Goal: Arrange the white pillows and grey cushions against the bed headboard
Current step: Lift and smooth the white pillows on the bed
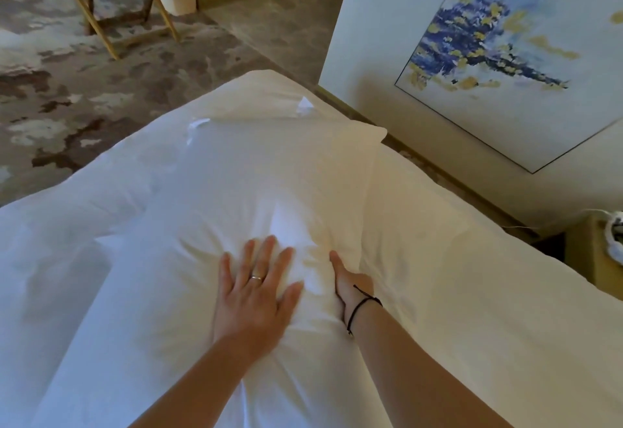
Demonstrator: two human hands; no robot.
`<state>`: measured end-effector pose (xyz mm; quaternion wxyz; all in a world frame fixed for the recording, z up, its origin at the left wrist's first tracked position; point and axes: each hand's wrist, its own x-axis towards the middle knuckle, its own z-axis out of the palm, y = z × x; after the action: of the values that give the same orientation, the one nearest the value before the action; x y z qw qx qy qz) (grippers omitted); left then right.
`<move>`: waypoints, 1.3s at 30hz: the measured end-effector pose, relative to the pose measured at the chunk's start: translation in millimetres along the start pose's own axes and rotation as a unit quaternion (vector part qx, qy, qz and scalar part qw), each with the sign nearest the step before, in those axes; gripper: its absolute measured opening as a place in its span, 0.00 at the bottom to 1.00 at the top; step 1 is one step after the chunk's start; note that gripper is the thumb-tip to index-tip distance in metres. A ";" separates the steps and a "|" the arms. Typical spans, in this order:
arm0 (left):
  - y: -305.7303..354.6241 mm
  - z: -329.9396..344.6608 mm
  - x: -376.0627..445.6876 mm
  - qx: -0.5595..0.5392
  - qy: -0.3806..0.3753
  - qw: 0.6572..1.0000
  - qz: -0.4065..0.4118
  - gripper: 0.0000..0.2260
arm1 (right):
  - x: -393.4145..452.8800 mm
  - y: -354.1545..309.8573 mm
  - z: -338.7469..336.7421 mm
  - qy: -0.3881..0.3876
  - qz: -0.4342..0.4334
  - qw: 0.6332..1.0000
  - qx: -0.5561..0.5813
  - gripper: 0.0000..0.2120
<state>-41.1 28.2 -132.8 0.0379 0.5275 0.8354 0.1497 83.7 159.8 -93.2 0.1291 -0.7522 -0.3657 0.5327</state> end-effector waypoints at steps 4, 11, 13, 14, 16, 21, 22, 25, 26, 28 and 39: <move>-1.6 -7.8 -9.6 -0.001 -0.020 1.000 0.002 0.28 | 2.9 3.4 5.1 0.035 -0.033 0.999 0.013 0.14; 4.9 -31.7 -32.2 -0.061 -0.042 0.997 -0.017 0.26 | -33.0 1.2 -17.2 0.065 -0.140 0.984 0.084 0.15; 10.9 -44.0 -43.4 -0.063 -0.036 0.997 -0.014 0.26 | -52.7 -2.9 -30.4 0.065 -0.214 0.972 0.072 0.21; 14.9 -50.6 -50.4 -0.061 -0.031 0.998 -0.008 0.26 | -65.0 -3.9 -38.7 0.062 -0.250 0.964 0.069 0.23; 26.0 -65.3 -65.2 -0.059 -0.024 0.998 0.003 0.26 | -89.8 -3.8 -59.1 0.050 -0.306 0.948 0.067 0.24; 95.9 -109.0 -105.4 -0.100 -0.016 0.994 0.033 0.25 | -137.8 -10.6 -140.9 0.031 -0.432 0.901 0.031 0.25; 118.1 -116.6 -114.3 -0.115 -0.013 0.993 0.034 0.25 | -146.9 -14.5 -162.8 0.032 -0.461 0.887 0.007 0.25; 191.6 -132.7 -145.1 -0.135 -0.013 0.989 0.053 0.27 | -175.2 -20.5 -234.0 0.026 -0.531 0.843 -0.077 0.25; 216.5 -135.7 -155.6 -0.132 -0.017 0.988 0.074 0.27 | -185.0 -18.1 -259.5 0.027 -0.552 0.825 -0.119 0.25; 259.8 -144.9 -172.6 -0.117 -0.019 0.985 0.125 0.32 | -204.5 -3.7 -313.2 0.029 -0.592 0.777 -0.212 0.26; 427.1 -162.3 -182.1 0.105 -0.152 0.860 0.476 0.44 | -243.2 210.9 -591.6 0.030 -0.570 0.644 -0.509 0.15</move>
<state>374.8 1.8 128.4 0.0327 0.8780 0.4772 -0.0209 660.6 -39.2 191.8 0.0155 -0.3580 -0.9316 0.0607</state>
